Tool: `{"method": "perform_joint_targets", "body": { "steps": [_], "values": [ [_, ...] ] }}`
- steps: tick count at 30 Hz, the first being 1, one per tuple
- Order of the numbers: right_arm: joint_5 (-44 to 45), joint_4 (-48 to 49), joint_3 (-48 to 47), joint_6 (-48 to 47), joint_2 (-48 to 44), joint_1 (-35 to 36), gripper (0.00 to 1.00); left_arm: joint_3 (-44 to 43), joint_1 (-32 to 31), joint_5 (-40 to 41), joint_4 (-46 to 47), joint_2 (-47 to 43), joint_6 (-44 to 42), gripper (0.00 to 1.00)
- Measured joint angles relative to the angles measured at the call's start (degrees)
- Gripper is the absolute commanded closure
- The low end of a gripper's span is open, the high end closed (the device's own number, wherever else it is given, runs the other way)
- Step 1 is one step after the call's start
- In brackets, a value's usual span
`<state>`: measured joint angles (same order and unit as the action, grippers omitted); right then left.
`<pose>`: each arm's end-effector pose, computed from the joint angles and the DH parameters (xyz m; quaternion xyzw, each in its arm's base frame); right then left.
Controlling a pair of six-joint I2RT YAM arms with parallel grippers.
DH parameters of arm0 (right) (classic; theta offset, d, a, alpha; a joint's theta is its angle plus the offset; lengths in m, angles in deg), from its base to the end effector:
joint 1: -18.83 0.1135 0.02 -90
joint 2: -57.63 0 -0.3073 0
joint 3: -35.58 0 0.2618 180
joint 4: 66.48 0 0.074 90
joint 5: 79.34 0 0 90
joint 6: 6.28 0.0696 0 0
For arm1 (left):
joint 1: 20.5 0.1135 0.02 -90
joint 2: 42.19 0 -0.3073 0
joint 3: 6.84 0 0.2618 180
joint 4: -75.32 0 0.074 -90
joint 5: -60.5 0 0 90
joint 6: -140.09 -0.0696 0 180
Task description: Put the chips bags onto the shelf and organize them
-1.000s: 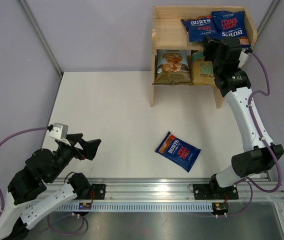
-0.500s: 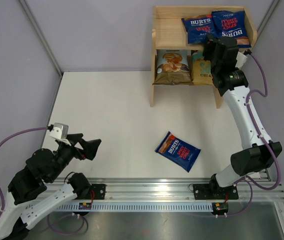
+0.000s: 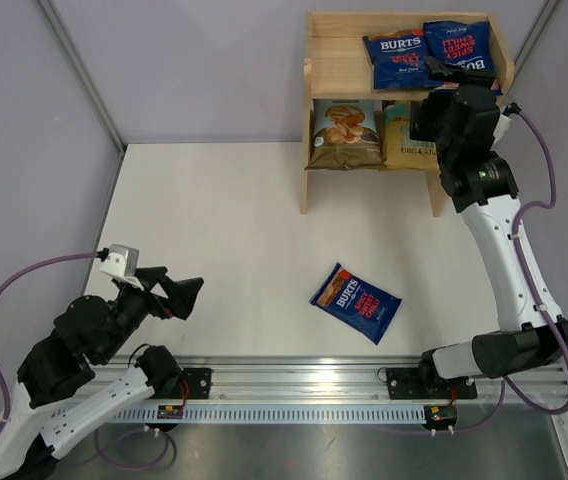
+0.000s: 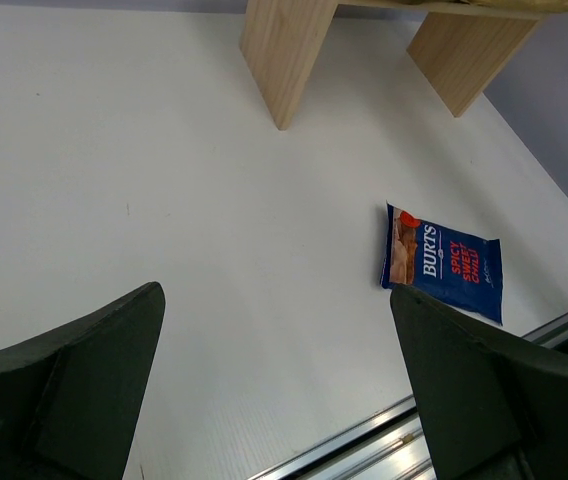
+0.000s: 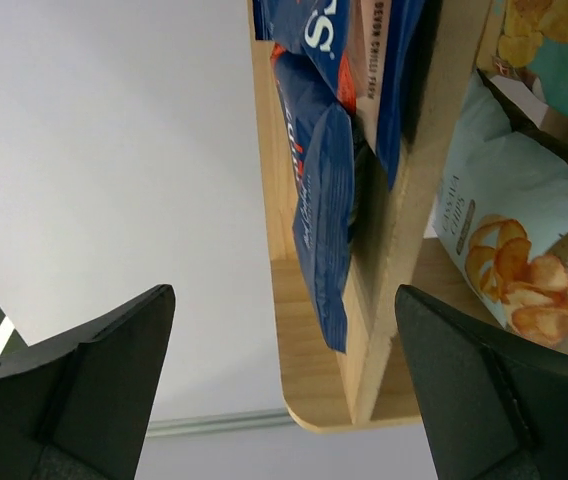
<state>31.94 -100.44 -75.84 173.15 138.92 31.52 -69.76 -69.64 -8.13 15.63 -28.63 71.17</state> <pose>0.3357 0.0497 0.5394 0.5444 0.4845 0.4374 0.5268 0.0377 -0.0048 0.3593 0.0677 0.7609 -0.2456 0.5968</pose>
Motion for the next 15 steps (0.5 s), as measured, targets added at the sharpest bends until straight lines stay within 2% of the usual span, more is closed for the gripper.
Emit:
{"method": "perform_joint_targets", "body": {
  "steps": [6, 11, 15],
  "values": [
    [-4.6, -0.4, 6.6, -6.2, -7.1, 0.0, 0.01, 0.0, 0.0, 0.2, 0.5, 4.3, 4.0, 0.01],
    [-15.3, 1.6, 16.0, -19.4, -16.6, 0.0, 0.01, 1.3, 0.0, -3.9, 5.9, 12.5, 8.2, 0.01],
    [-21.7, -1.4, 26.5, -32.3, -25.7, 0.0, 0.01, 3.8, 0.0, -9.7, 12.4, 20.7, 10.7, 0.01]
  ]
}}
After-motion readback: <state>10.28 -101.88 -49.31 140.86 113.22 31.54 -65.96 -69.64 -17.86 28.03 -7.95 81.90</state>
